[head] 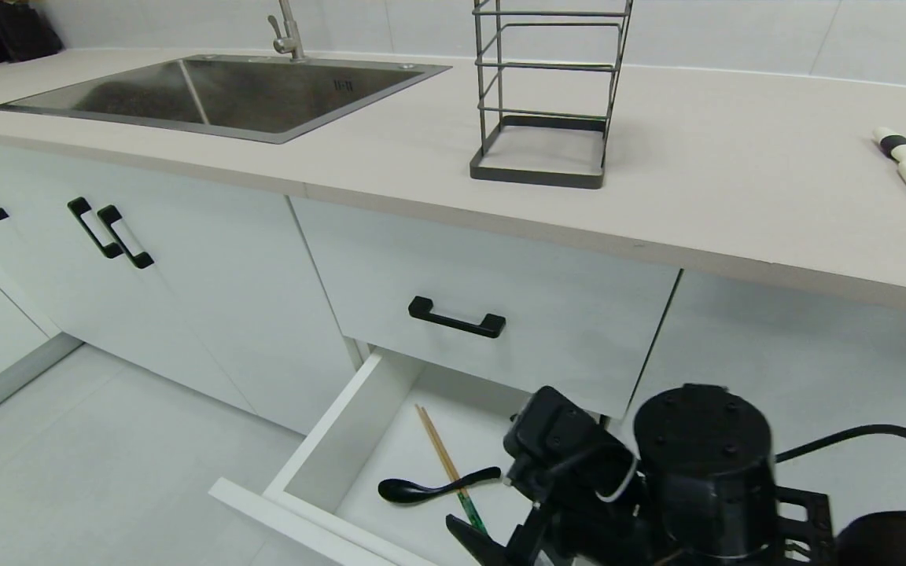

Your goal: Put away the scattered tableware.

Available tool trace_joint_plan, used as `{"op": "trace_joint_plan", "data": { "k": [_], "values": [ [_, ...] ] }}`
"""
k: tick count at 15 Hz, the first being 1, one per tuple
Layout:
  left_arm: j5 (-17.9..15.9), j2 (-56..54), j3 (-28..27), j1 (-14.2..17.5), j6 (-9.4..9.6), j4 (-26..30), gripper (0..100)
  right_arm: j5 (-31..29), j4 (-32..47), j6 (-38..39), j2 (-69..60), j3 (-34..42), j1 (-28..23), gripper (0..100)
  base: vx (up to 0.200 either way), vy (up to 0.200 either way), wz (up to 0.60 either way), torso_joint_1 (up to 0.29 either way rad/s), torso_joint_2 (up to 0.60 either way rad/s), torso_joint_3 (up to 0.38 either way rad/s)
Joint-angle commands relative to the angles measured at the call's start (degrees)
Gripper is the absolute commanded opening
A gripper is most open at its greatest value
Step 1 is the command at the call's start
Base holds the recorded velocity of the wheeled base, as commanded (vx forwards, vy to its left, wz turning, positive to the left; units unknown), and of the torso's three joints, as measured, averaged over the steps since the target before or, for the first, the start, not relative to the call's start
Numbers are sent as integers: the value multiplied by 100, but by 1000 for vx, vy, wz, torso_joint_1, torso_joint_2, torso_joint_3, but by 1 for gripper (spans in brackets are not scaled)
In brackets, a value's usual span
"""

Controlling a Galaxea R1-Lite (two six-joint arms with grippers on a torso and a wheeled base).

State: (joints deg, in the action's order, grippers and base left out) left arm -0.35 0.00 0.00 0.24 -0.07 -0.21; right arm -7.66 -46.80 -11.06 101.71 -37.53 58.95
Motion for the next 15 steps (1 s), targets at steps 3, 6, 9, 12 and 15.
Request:
{"op": "trace_joint_plan", "data": {
  "k": [3, 6, 9, 12, 15],
  "values": [
    [0, 0, 0, 2, -1, -6, 100, 203, -180, -11, -1408, 1213, -42, 100, 0, 0, 0, 0, 0, 0],
    [0, 0, 0, 2, -1, 3, 100, 432, -84, -98, -2252, 1697, -209, 100, 0, 0, 0, 0, 0, 0],
    [0, 0, 0, 2, -1, 3, 100, 783, 101, -107, -2928, 2101, -569, 100, 0, 0, 0, 0, 0, 0],
    [0, 0, 0, 2, -1, 3, 100, 1143, 514, -239, -4150, 2752, -1316, 100, 0, 0, 0, 0, 0, 0],
    [0, 0, 0, 2, -1, 3, 100, 1196, 734, -318, -5249, 3209, -1518, 100, 0, 0, 0, 0, 0, 0]
  ]
}}
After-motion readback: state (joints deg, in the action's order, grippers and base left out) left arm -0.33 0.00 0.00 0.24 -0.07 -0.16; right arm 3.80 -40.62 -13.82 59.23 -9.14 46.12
